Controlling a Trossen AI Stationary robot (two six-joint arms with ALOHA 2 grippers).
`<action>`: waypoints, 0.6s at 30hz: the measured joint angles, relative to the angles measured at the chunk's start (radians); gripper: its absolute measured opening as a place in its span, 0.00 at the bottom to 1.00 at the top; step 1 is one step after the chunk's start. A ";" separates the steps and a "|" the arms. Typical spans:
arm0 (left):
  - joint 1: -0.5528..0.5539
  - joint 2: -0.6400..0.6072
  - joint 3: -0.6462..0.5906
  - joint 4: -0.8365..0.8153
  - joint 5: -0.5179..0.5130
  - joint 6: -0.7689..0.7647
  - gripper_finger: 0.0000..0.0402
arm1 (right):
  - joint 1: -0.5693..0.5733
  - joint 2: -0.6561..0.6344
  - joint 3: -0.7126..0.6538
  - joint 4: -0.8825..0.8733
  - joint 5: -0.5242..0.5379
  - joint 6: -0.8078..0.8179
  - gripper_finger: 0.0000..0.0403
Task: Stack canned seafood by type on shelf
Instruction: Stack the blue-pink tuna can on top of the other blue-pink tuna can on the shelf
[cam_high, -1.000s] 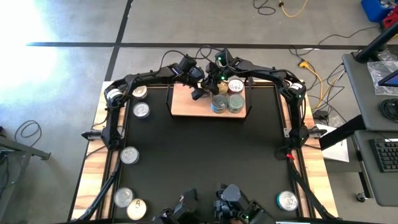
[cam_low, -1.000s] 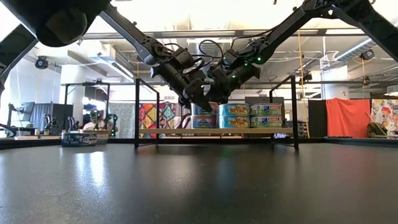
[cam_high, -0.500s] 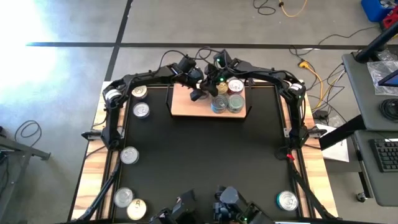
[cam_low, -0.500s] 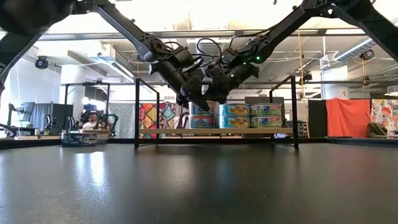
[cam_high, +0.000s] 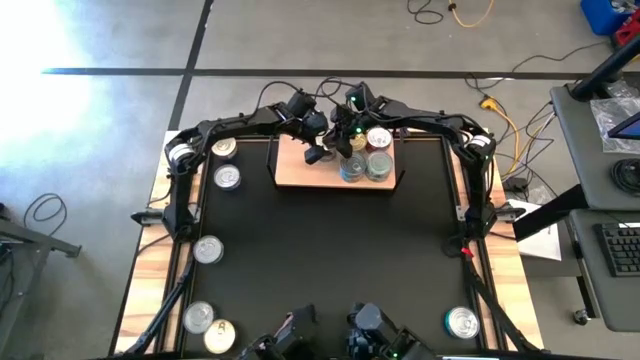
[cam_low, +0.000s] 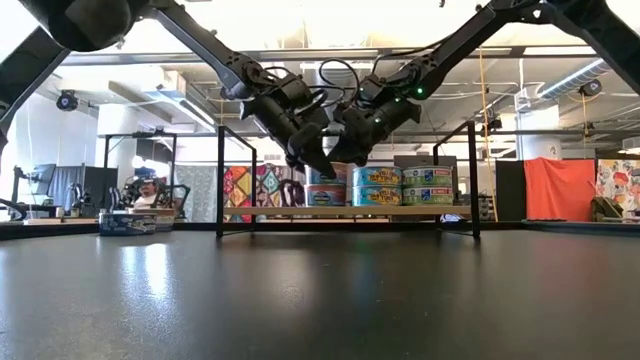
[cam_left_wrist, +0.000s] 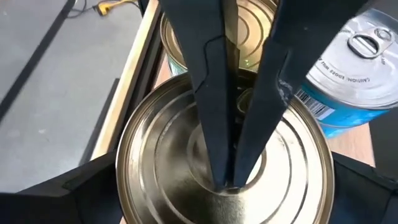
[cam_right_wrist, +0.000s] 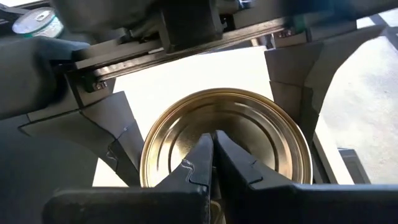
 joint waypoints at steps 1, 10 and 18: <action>0.000 0.000 0.000 -0.001 -0.001 0.013 1.00 | 0.000 0.000 -0.001 0.000 0.006 0.000 0.03; -0.003 0.000 0.003 -0.032 -0.059 0.060 1.00 | 0.002 0.000 -0.001 0.006 0.009 -0.002 0.03; -0.009 -0.002 0.006 -0.057 -0.099 0.077 1.00 | 0.002 0.000 -0.001 0.006 0.020 -0.007 0.03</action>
